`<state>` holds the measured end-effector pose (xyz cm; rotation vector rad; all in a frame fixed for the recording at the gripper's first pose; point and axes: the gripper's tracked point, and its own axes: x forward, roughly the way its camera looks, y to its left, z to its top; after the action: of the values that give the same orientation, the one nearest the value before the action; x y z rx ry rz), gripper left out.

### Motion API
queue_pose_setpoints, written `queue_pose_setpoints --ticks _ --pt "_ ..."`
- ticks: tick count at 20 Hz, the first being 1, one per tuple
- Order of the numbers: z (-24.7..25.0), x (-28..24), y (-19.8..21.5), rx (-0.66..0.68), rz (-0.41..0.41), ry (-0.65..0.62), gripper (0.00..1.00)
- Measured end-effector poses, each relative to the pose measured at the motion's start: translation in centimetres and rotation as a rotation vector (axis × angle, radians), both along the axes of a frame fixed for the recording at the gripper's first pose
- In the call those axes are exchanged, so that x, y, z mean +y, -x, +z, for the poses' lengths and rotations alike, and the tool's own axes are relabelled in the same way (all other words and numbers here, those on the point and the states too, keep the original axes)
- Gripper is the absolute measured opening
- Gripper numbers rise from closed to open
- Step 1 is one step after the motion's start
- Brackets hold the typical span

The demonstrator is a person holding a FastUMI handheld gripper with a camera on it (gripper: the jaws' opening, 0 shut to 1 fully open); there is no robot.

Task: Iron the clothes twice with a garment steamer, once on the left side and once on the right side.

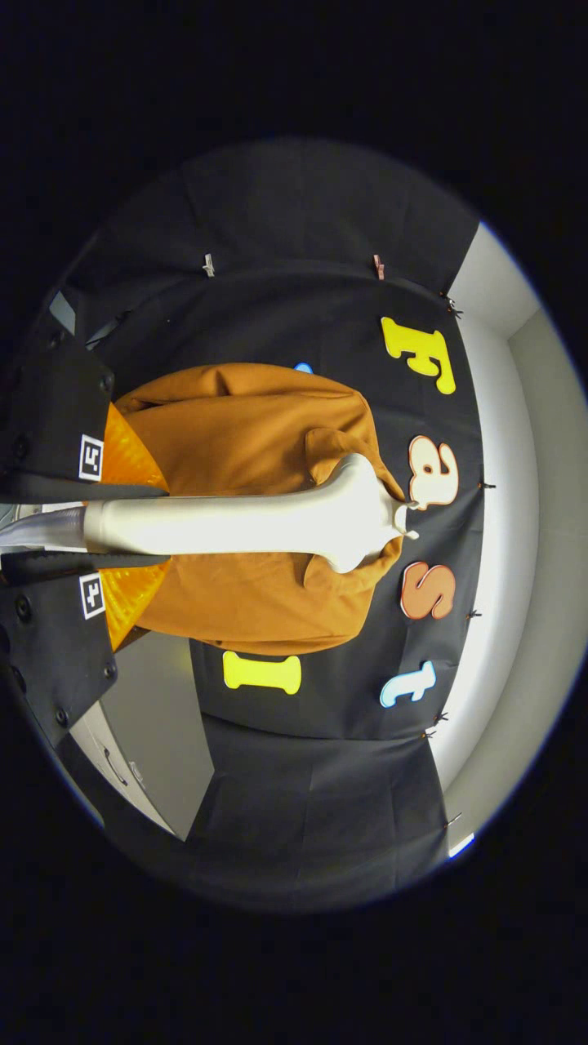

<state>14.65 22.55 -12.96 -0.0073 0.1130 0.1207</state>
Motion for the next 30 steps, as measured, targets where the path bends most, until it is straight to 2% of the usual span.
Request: queue_pose_setpoints --ticks 7,12,20,30 --pt "-3.9 4.4 -3.7 0.020 -0.004 0.065 0.26" --pt "-6.2 5.7 -5.3 0.017 -0.028 0.120 0.26" --pt "-11.7 6.0 -6.1 0.084 -0.041 0.195 0.26" --pt "-20.0 5.1 -5.1 0.233 -0.036 0.248 0.26"
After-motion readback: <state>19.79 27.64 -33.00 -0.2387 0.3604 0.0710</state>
